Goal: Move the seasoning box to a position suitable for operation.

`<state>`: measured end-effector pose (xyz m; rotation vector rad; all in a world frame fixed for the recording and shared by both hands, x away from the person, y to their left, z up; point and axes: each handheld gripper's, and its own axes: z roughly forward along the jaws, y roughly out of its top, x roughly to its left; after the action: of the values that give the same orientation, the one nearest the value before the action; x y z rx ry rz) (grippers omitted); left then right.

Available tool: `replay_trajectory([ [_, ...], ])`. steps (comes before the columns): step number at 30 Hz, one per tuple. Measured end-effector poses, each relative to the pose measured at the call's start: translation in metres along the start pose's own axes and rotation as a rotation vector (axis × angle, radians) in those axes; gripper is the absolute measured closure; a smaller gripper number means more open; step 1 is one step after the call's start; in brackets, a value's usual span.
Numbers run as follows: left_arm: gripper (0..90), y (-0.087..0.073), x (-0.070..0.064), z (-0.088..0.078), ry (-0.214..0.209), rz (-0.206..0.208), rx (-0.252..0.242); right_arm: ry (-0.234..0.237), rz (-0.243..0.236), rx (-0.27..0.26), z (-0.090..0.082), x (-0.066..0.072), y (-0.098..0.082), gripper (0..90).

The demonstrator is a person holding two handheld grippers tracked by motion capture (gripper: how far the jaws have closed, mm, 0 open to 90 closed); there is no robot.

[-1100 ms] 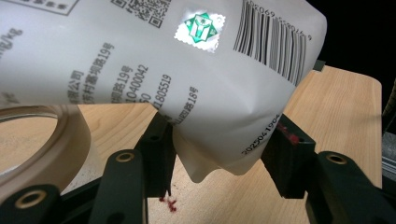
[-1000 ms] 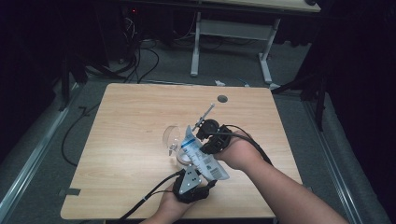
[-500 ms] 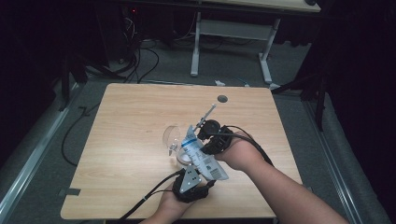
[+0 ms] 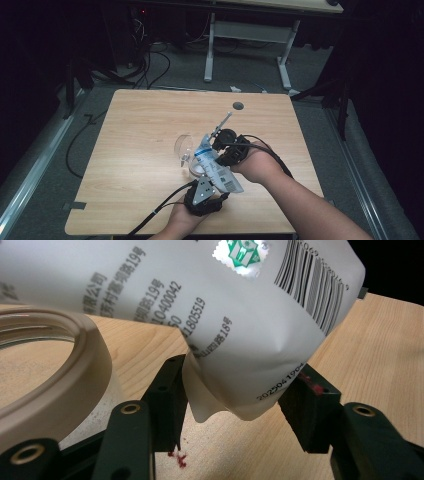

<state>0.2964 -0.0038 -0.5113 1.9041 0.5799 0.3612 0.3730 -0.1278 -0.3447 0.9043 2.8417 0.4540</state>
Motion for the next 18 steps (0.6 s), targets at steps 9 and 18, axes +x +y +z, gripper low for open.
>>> replay_trajectory([
  [9,44.8,-0.0009,0.0012,-0.0013,0.0,0.001,0.001,0.007,0.004,-0.004,-0.0012,-0.0003,-0.0005,89.9],
  [18,41.2,-0.004,0.003,-0.0055,0.002,0.001,-0.004,0.009,0.01,-0.003,-0.0019,-0.0007,-0.0015,89.9],
])
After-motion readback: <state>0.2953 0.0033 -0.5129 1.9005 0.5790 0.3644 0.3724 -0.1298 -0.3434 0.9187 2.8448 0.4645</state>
